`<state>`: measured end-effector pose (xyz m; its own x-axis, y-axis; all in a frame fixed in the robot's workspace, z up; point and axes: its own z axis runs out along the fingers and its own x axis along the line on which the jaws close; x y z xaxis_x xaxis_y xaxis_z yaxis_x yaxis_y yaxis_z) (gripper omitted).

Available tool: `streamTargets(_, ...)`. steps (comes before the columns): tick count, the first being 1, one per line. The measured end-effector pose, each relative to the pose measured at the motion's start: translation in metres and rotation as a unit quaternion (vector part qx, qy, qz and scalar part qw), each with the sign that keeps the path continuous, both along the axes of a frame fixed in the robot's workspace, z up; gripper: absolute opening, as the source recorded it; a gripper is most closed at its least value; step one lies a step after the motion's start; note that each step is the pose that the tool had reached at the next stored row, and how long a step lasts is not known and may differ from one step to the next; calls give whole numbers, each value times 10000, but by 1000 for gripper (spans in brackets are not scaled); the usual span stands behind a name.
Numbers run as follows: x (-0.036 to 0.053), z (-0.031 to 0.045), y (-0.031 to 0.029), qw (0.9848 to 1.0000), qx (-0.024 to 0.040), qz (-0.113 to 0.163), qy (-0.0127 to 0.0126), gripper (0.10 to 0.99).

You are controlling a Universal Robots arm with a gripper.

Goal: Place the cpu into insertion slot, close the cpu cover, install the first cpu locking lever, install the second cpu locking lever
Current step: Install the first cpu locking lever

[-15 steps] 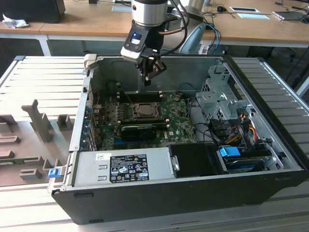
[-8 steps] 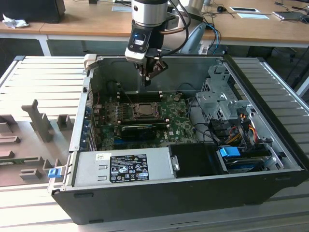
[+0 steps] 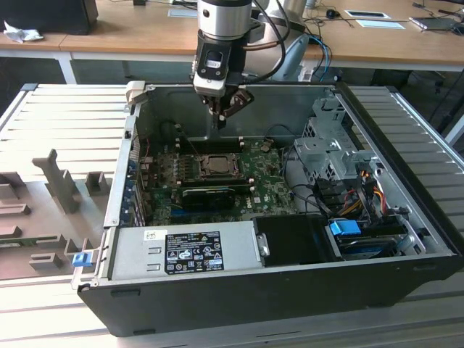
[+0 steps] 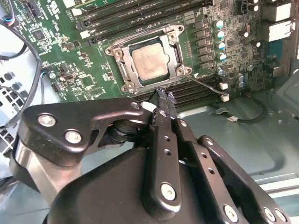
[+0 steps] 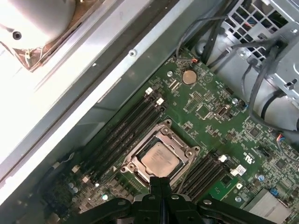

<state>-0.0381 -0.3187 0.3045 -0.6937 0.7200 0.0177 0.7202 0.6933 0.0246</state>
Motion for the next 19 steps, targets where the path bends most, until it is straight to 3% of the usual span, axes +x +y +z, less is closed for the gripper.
streamTargets(3,0,0,0,9997,0,249,0,106)
streamTargets(13,0,0,0,9979,0,647,0,106)
streamTargets(19,0,0,0,9948,0,1018,0,106)
